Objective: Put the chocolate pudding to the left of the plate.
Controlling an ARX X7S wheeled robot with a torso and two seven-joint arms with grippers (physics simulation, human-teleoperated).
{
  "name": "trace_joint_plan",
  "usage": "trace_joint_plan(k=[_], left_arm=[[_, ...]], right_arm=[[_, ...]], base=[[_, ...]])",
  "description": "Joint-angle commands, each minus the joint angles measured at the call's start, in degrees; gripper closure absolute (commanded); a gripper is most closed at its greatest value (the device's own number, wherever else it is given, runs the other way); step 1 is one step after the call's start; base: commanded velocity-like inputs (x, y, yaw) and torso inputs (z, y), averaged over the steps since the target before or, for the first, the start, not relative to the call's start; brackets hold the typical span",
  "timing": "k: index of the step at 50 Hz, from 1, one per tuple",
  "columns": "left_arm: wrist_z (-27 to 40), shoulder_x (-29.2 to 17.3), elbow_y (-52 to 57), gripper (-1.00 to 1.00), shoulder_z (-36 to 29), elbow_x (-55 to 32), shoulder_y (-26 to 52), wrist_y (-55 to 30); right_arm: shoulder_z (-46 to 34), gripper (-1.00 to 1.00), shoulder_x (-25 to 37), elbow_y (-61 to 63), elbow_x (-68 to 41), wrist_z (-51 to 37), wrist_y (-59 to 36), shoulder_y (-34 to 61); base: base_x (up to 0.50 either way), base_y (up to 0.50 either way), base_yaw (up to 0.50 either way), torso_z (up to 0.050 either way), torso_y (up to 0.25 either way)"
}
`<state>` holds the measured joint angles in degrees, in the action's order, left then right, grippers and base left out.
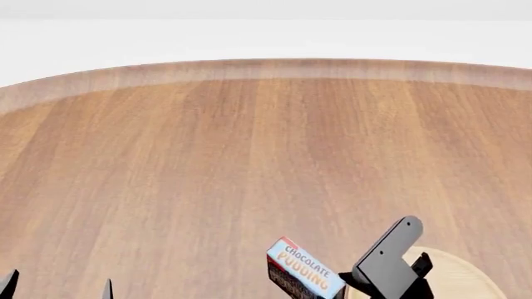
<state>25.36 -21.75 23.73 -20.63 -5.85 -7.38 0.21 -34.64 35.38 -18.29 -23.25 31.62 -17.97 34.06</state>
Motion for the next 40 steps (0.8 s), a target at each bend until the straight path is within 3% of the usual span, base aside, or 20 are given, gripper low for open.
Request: trace_joint_plan(k=[1, 40], left_arm=[[0.2, -0.1, -0.1, -1.0, -0.2, 0.0, 0.1, 0.1], [0.6, -0.5, -0.1, -1.0, -0.6, -0.3, 0.3, 0.1]], right_arm=[[-0.1, 1.0, -1.7, -4.2, 1.3, 0.8, 2.7, 0.3], [-0.8, 1.0, -6.3, -18.3, 2.5, 2.6, 10.7, -0.3]], base=[[0.0, 0.0, 0.0, 0.0, 0.0], [0.0, 0.0, 0.0, 0.0, 0.0]])
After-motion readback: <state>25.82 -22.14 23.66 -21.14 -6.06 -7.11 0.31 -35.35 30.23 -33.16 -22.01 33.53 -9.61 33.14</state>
